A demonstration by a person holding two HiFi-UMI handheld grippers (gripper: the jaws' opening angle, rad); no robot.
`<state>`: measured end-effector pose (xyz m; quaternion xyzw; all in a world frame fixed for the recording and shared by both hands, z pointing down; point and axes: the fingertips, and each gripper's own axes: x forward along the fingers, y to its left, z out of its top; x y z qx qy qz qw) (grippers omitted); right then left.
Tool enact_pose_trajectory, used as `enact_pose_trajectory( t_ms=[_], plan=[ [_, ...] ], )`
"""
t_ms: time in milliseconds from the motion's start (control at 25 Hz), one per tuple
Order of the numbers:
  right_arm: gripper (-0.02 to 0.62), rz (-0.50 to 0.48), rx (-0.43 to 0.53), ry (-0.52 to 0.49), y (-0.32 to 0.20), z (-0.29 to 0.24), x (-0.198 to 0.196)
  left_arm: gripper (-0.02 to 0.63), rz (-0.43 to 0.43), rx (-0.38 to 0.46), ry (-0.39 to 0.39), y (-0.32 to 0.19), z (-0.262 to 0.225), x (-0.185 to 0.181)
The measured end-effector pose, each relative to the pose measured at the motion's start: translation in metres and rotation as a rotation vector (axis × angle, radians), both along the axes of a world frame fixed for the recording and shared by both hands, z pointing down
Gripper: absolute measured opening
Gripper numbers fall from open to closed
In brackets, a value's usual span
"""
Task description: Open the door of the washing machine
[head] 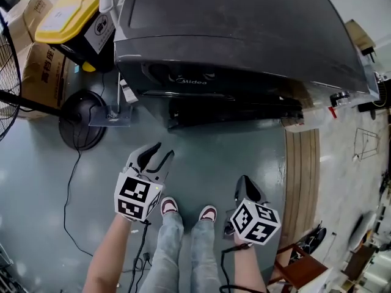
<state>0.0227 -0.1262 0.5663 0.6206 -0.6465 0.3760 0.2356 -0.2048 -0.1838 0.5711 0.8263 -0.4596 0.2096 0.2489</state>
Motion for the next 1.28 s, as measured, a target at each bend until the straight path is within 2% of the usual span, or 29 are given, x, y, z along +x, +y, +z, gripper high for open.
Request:
enact_pose_trajectory(
  t_ms=[200, 640, 1280],
  plan=[
    [0.005, 0.012, -0.004, -0.003, 0.001, 0.002, 0.000, 0.173, 0.093, 0.028, -0.023, -0.010, -0.003, 0.009],
    [0.005, 0.039, -0.007, -0.002, 0.005, -0.006, 0.002, 0.176, 0.271, 0.077, -0.108, -0.039, -0.010, 0.027],
    [0.005, 0.123, -0.029, 0.000, 0.006, -0.003, 0.026, 0.176, 0.342, 0.084, -0.128, -0.069, 0.002, 0.044]
  ],
)
